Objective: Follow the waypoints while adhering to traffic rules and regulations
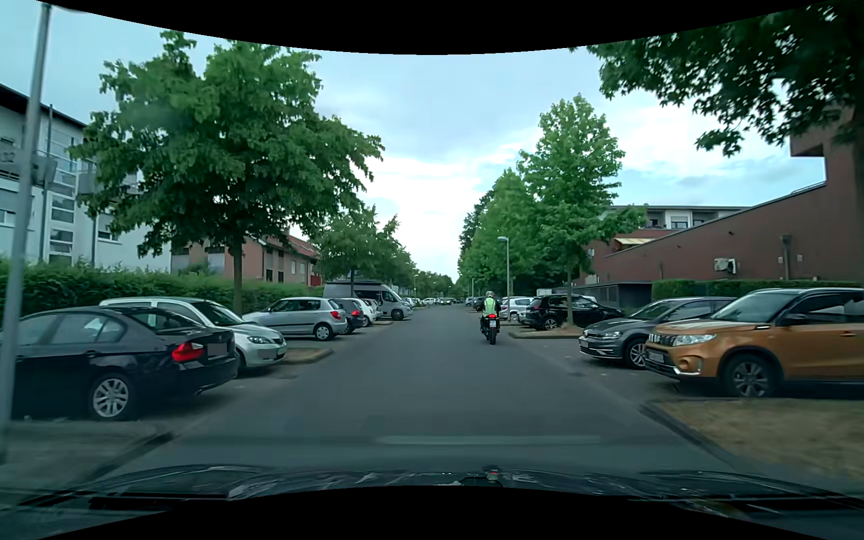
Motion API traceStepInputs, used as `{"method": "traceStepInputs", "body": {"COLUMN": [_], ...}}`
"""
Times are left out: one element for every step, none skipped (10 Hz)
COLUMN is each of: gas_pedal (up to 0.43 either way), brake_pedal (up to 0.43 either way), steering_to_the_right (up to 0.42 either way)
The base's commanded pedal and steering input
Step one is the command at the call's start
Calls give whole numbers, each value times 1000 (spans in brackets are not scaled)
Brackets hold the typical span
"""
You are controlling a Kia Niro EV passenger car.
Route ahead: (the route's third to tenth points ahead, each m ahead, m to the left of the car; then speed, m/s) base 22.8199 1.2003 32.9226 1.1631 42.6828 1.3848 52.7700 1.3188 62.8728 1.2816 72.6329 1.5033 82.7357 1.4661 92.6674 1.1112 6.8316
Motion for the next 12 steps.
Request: {"method": "traceStepInputs", "body": {"gas_pedal": [130,138,150,150,157,157,157,157,157,157,157,157], "brake_pedal": [0,0,0,0,0,0,0,0,0,0,0,0], "steering_to_the_right": [3,3,3,2,1,2,2,1,2,1,1,1]}}
